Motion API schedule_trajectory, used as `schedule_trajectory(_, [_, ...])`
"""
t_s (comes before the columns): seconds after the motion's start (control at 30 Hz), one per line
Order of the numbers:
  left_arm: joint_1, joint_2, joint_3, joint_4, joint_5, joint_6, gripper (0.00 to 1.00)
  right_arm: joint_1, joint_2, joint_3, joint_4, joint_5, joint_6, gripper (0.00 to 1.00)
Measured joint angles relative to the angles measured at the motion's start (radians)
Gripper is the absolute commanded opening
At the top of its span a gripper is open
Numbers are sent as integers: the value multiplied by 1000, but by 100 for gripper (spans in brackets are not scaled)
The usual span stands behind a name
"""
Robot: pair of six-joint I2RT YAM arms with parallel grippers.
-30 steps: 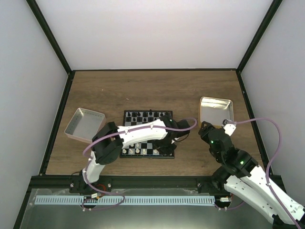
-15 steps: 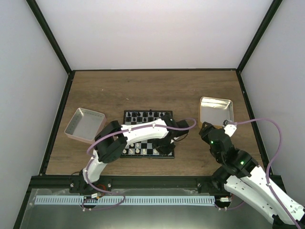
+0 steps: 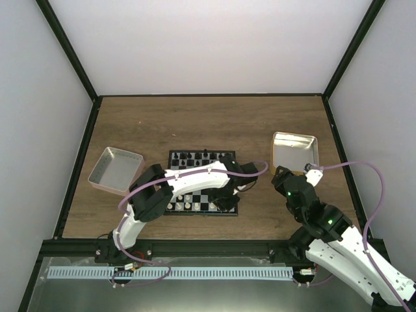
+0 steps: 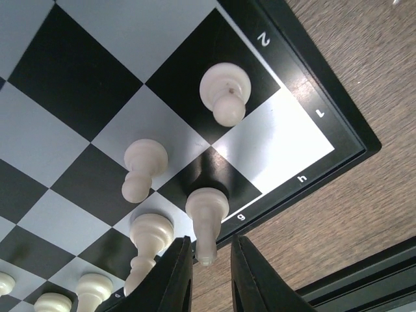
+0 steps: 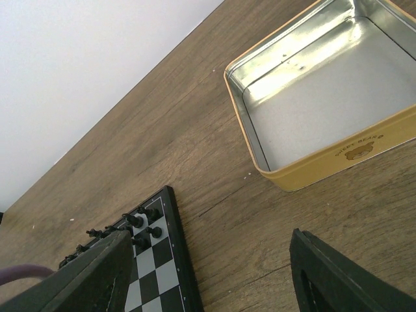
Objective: Set up the chess pieces on the board
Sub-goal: Place the chess piece on the chessboard, then pick up the chess piece from the chessboard.
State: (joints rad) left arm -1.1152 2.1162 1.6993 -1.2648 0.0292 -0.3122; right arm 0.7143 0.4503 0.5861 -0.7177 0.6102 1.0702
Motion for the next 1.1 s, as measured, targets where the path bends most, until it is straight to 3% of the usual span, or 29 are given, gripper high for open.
schedule_trajectory(0.3, [27,-23,4,27,24,-1,29,0,0,0,1,-5,0,68])
schedule_trajectory(0.5, [91,-177,-23,92,52,-23,33,0,18,0,19,-30,-13,68])
schedule_trajectory(0.63, [174,-348,-155,206,45,-87,31,0,61,0,50,-62,-37,67])
schedule_trajectory(0.77, [284,-470,-343,332,18,-161,23,0,118,3,84,-99,-59,66])
schedule_trajectory(0.9, [361,-489,-492,418,1,-207,20,0,180,4,119,-140,-73,66])
schedule_trajectory(1.1, [394,-482,-558,521,-3,-233,23,0,256,4,167,-201,-87,65])
